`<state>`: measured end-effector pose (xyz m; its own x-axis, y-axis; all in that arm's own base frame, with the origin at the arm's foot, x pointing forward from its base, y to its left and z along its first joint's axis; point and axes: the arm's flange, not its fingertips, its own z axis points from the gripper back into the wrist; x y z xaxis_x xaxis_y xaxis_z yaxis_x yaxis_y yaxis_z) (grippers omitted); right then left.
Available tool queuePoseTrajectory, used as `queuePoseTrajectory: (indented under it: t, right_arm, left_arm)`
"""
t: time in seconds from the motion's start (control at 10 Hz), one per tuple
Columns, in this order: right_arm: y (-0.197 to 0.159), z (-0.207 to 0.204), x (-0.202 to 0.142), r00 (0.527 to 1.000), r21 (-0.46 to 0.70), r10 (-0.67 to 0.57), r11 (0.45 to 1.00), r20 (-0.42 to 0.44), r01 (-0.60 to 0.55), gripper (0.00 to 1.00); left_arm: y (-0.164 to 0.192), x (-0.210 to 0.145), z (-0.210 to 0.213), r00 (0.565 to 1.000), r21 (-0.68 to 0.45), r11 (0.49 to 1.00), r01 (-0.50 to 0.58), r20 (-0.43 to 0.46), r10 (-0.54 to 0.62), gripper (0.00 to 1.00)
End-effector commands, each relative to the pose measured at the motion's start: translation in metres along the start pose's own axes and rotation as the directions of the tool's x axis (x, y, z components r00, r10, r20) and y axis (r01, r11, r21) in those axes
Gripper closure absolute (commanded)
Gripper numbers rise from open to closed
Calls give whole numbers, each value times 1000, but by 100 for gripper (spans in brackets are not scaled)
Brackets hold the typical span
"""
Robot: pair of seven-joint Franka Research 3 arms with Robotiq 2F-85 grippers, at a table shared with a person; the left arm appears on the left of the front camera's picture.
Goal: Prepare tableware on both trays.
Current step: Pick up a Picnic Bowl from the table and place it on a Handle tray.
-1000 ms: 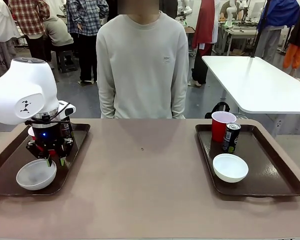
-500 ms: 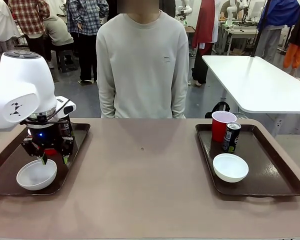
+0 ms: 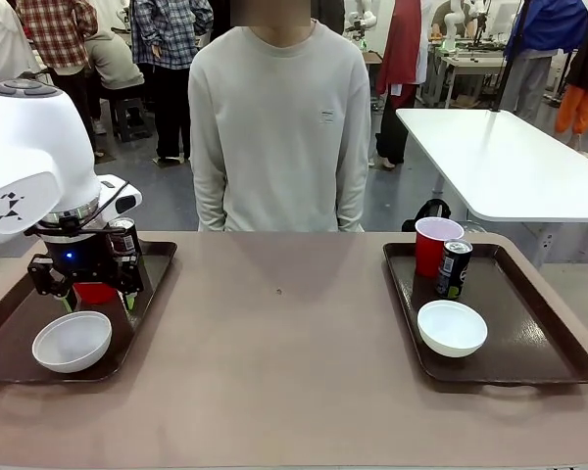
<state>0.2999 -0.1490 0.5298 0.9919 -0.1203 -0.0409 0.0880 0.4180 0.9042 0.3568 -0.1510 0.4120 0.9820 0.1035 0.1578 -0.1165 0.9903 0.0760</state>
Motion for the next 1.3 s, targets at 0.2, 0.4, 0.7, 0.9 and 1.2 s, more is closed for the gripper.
queuePoseTrajectory:
  t: [0.2, 0.4, 0.7, 0.9, 1.2]
  right_arm:
    - [2, -1, 0, 1000, 22, 3, 1000, 1, -3, 10]
    - [2, -1, 0, 1000, 22, 3, 1000, 1, -3, 10]
    - [2, -1, 0, 1000, 22, 3, 1000, 1, -3, 10]
    - [2, -1, 0, 1000, 22, 3, 1000, 1, -3, 10]
    - [2, -1, 0, 1000, 22, 3, 1000, 1, -3, 10]
  left_arm:
    - [0, 2, -6, 1000, -2, 1000, 1, -8, -1, 11]
    - [16, -17, 33, 996, -282, 956, 82, 7, -83, 11]
    - [109, -29, 59, 986, -718, 680, 148, 57, -154, 11]
    - [157, -36, 52, 991, -850, 525, 44, -29, -130, 11]
    - [172, -20, 39, 968, -892, 447, -73, -172, -185, 11]
